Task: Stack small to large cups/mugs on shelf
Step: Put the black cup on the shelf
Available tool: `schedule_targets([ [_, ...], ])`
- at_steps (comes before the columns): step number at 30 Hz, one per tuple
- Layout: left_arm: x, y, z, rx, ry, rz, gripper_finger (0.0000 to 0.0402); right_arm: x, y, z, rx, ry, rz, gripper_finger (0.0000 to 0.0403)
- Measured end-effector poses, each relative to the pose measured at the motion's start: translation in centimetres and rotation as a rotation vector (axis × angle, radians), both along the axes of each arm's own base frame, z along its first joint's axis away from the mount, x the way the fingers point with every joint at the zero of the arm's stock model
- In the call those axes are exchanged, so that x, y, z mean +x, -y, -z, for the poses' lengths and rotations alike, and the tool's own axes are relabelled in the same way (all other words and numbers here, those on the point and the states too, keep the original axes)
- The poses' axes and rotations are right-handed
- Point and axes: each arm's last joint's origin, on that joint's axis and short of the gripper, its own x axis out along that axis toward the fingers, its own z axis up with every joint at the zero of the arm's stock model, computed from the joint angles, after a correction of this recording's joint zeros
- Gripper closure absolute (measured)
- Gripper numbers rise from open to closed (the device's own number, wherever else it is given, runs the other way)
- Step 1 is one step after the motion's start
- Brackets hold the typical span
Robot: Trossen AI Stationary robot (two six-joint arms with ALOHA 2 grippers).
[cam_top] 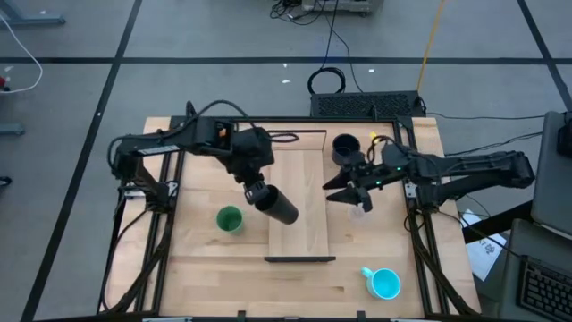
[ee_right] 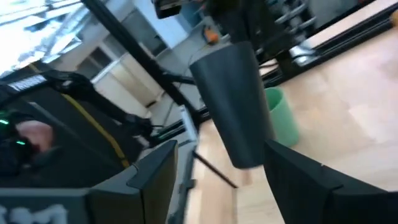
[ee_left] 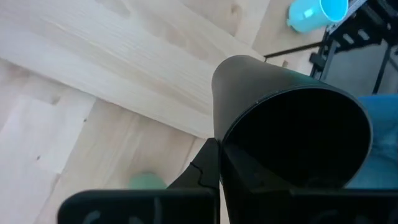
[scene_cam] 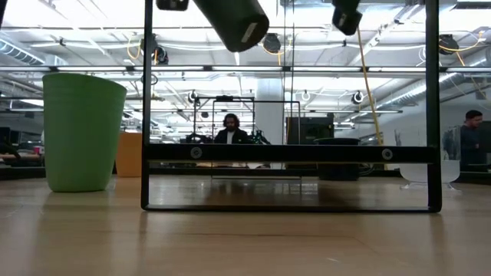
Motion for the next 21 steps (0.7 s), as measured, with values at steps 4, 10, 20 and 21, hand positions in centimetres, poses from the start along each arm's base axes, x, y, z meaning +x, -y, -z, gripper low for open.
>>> schedule_targets([
  [4, 1.1, -0.6, 0.8, -0.027, 0.011, 0.03, 0.0401, 1.3, 0.1, 0.9, 0.022, -0.028, -0.029, 0.0177],
  [10, 2.0, -1.7, 0.6, -0.052, 0.093, 0.035, 0.0401, 2.6, 0.9, 2.3, 0.039, -0.078, -0.066, 0.0177],
  [20, 2.4, -2.5, 0.6, -0.066, 0.139, 0.044, 0.0401, 4.3, 0.9, 3.8, 0.061, -0.099, -0.158, 0.0177],
  [21, 2.4, -2.6, 0.6, -0.075, 0.138, 0.042, 0.0401, 4.4, 0.9, 4.0, 0.062, -0.106, -0.16, 0.0177],
])
